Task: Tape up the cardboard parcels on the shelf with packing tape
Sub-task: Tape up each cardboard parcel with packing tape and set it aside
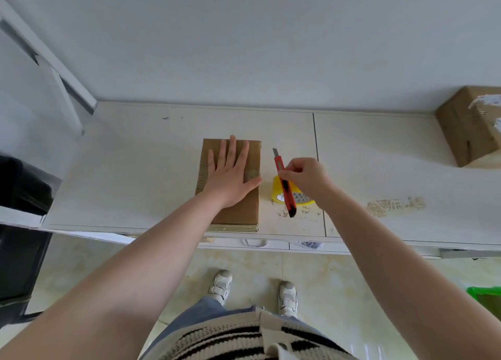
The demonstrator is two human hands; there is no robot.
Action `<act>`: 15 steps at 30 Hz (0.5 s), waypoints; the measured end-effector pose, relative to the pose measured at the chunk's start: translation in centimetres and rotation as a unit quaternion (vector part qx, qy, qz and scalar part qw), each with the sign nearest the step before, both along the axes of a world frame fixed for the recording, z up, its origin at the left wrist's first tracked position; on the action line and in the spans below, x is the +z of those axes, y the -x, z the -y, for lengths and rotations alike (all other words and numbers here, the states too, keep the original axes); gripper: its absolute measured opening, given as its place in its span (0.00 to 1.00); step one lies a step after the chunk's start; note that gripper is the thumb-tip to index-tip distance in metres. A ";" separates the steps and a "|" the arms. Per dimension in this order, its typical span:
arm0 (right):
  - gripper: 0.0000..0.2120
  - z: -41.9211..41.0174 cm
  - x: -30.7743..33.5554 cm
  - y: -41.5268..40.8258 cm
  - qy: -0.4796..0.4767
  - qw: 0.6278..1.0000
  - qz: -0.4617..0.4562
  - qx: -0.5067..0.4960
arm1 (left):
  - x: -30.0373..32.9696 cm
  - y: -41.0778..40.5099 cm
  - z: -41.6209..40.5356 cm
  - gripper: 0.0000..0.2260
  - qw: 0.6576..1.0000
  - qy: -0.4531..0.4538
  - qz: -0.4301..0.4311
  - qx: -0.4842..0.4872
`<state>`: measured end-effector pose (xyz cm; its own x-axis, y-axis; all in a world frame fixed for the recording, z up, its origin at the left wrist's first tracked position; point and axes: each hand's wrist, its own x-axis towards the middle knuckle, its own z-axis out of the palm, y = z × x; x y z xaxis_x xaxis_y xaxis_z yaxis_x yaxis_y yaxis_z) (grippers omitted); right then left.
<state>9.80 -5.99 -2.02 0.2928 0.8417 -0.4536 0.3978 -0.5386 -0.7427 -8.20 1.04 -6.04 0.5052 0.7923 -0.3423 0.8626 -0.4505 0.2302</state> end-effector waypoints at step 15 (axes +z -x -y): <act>0.10 -0.6 1.3 -0.7 0.124 0.987 0.014 0.097 | -0.1 0.1 0.0 0.41 1.000 0.004 0.013 -0.001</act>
